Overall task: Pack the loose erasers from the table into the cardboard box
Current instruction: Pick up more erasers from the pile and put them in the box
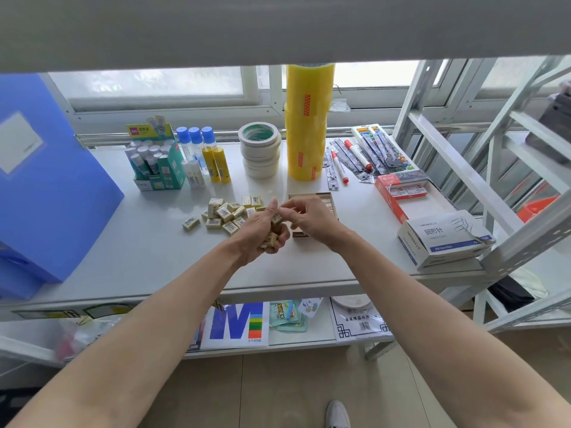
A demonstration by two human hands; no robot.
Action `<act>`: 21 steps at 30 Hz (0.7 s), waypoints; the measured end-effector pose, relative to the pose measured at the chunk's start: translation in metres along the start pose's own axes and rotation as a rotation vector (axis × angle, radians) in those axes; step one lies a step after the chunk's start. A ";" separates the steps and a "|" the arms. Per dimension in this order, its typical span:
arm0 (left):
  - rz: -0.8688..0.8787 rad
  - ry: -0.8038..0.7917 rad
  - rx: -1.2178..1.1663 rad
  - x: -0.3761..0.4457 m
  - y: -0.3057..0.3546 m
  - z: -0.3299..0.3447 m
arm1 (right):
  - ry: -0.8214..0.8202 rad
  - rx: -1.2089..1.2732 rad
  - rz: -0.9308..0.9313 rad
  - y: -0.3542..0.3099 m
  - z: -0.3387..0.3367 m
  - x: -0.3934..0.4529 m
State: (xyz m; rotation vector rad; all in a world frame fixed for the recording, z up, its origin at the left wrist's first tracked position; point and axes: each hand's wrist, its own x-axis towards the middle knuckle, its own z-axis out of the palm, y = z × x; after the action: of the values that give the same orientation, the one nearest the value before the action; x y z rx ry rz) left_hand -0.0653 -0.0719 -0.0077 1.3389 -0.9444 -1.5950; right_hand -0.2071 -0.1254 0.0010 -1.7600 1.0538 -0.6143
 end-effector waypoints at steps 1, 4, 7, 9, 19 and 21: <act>-0.006 -0.005 0.002 -0.001 0.000 0.000 | -0.012 0.044 0.017 -0.001 0.000 -0.001; -0.027 0.005 -0.014 -0.002 0.002 -0.002 | -0.006 0.184 0.064 -0.002 -0.001 -0.005; -0.025 0.073 0.003 -0.003 0.004 -0.005 | 0.045 0.268 0.050 0.002 -0.007 -0.008; -0.003 0.102 0.069 -0.006 0.004 -0.007 | 0.048 0.244 0.038 0.005 -0.009 -0.010; 0.106 0.118 -0.018 -0.004 -0.004 -0.012 | 0.098 0.351 0.076 0.011 -0.010 -0.015; 0.107 0.123 -0.014 -0.004 -0.003 -0.012 | 0.100 0.389 0.088 0.010 -0.010 -0.016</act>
State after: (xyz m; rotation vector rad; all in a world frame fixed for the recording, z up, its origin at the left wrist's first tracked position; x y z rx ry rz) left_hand -0.0539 -0.0672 -0.0112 1.3378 -0.9134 -1.4197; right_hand -0.2265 -0.1181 -0.0033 -1.3499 0.9964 -0.7998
